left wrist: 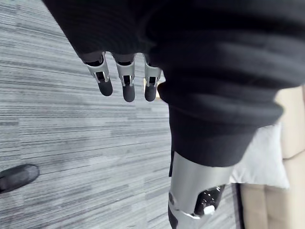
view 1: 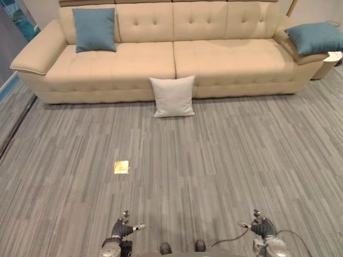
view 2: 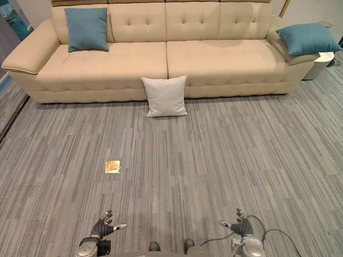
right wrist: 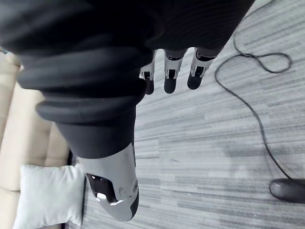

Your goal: Pick up cushions and gather them together orderly.

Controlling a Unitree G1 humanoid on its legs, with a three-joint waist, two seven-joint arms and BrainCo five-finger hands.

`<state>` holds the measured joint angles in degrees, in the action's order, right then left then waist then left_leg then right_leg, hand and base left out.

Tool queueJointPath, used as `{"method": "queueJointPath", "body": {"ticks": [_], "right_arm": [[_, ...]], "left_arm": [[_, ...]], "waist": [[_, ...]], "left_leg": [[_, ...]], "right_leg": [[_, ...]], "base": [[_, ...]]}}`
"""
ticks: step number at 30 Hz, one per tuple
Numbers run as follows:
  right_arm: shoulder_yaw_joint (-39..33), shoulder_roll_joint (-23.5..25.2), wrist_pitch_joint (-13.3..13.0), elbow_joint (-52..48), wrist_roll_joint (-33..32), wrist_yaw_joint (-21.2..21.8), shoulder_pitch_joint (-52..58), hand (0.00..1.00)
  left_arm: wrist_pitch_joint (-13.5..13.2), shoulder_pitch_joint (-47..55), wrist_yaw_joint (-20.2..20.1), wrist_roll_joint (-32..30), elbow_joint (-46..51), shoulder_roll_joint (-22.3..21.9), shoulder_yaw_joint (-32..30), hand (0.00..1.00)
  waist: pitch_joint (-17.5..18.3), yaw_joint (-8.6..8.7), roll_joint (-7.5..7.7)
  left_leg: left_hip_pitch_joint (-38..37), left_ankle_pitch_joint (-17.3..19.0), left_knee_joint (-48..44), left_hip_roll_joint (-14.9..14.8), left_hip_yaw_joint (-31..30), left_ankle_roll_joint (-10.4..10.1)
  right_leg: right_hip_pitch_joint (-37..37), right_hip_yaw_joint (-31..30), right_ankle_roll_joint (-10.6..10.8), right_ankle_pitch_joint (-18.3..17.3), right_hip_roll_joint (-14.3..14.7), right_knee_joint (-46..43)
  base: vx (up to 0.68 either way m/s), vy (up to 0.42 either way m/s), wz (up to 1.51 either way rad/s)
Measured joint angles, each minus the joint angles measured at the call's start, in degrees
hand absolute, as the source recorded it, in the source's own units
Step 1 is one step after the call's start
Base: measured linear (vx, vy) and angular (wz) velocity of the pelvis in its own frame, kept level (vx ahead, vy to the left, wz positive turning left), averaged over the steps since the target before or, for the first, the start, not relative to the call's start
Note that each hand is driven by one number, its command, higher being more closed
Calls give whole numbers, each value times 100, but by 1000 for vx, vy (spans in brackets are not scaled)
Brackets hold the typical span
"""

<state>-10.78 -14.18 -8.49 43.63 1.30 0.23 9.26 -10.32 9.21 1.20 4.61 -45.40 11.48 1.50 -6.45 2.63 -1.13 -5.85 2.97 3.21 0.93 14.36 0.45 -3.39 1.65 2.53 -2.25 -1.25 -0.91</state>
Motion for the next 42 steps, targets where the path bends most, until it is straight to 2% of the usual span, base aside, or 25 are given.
{"method": "queueJointPath", "body": {"ticks": [4,10,17,20,21,23,24,26,27,28,30,31,33,34,36,37,38,39,40,41,42], "right_arm": [[-1,-14,1,-15,155,1,9,0],[0,-56,2,-15,153,0,51,0],[44,-40,9,-12,96,-5,85,0],[55,55,22,12,15,-4,29,0],[61,90,29,54,-109,-6,-26,0],[62,100,33,61,-148,-10,-135,0],[67,112,33,63,-186,-17,-250,0],[76,139,34,65,-217,-23,-327,0],[140,140,33,91,-315,-29,-363,0],[187,142,34,152,-351,-29,-390,0],[262,188,36,182,-354,-26,-357,0],[270,254,44,205,-359,-20,-256,0],[386,250,114,225,-365,-13,-190,0],[456,243,120,223,-370,-14,-242,0],[471,240,114,222,-369,-11,-294,0],[501,241,112,217,-368,-8,-335,0],[509,248,111,212,-368,-3,-317,0],[510,247,111,211,-367,-3,-295,0],[510,244,111,206,-350,-2,-207,0],[496,216,124,214,-349,-1,-170,0],[492,191,136,219,-348,-1,-226,0]], "left_arm": [[-1,128,-5,-5,29,-6,-118,0],[0,142,-1,0,28,-20,-220,0],[3,262,4,20,28,-127,-206,0],[7,257,5,82,28,-144,-187,0],[9,238,6,128,28,-146,-187,0],[9,204,14,160,30,-154,-187,0],[10,195,23,206,32,-166,-187,0],[10,181,30,226,56,-166,-181,0],[11,171,39,260,103,-174,-157,0],[11,170,40,262,129,-179,-133,0],[13,111,51,265,140,-147,-48,0],[25,29,75,280,149,-56,68,0],[56,-15,135,327,147,30,79,0],[59,-123,157,330,145,89,77,0],[58,-309,156,365,132,118,74,0],[57,-417,157,367,117,107,73,0],[54,-472,155,365,94,106,76,0],[51,-486,156,365,69,105,77,0],[46,-475,156,364,-37,109,73,0],[48,-457,154,363,-137,62,63,0],[53,-474,151,361,-158,16,61,0]], "waist": [[0,42,-8],[-12,53,-20],[-12,103,-43],[-44,111,-20],[-52,106,-17],[-67,77,-24],[-80,25,-35],[-98,-10,-29],[-119,-21,-29],[-150,-29,-58],[-207,0,-89],[-323,26,-59],[-389,58,-101],[-424,158,-118],[-608,242,-187],[-744,299,-223],[-775,311,-191],[-778,310,-166],[-756,322,-31],[-792,337,-73],[-847,343,-197]], "left_leg": [[-67,53,-23,-4,2,-75],[-84,56,-25,44,-5,-68],[19,54,-17,56,-5,-61],[189,122,-171,44,19,18],[307,257,-376,19,66,131],[469,474,-667,-20,182,154],[616,716,-941,-60,316,166],[699,918,-1173,-81,386,192],[715,1116,-1353,-88,452,220],[685,1206,-1372,-89,475,253],[426,1324,-1333,-39,385,337],[193,1368,-1334,1,302,421],[-65,1472,-1267,-1,216,373],[-228,1470,-1078,-39,91,359],[-468,1481,-909,-166,-14,213],[-650,1500,-848,-265,-49,48],[-827,1516,-777,-299,-83,-161],[-915,1556,-770,-297,-106,-271],[-1135,1709,-875,-307,-184,-537],[-1198,1803,-1165,-437,-250,-696],[-1130,1783,-1470,-589,-261,-732]], "right_leg": [[-56,2,55,-46,-9,-29],[-17,50,20,-210,-71,-188],[85,137,7,-222,-85,-206],[186,143,7,-221,-92,-218],[222,121,15,-227,-90,-219],[346,7,46,-283,-91,-317],[533,-110,99,-430,-98,-592],[699,-173,196,-625,-125,-914],[881,-128,426,-823,-192,-1374],[1083,17,528,-893,-235,-1910],[1660,481,554,-911,-451,-3366],[1937,774,462,-1102,-592,-4080],[2268,1106,312,-1327,-678,-4157],[2571,1382,269,-1324,-635,-3711],[2765,1589,128,-1107,-493,-3007],[2880,1720,64,-658,-386,-2288],[3004,1818,-19,-184,-334,-1584],[3051,1826,-56,27,-314,-1339],[3165,1751,-397,561,-284,-1212],[3194,1670,-743,1082,-322,-1601],[3231,1730,-831,822,-274,-1937]], "base": [[0,0,0],[-36,-14,3],[-30,-12,2],[14,4,-2],[48,18,-9],[71,45,-33],[74,60,-46],[68,59,-33],[90,86,-28],[131,125,-17],[198,117,9],[309,107,25],[382,96,31],[504,50,47],[512,13,51],[549,-34,46],[585,-59,44],[663,-108,39],[697,-160,40],[699,-175,30],[693,-213,24]]}}
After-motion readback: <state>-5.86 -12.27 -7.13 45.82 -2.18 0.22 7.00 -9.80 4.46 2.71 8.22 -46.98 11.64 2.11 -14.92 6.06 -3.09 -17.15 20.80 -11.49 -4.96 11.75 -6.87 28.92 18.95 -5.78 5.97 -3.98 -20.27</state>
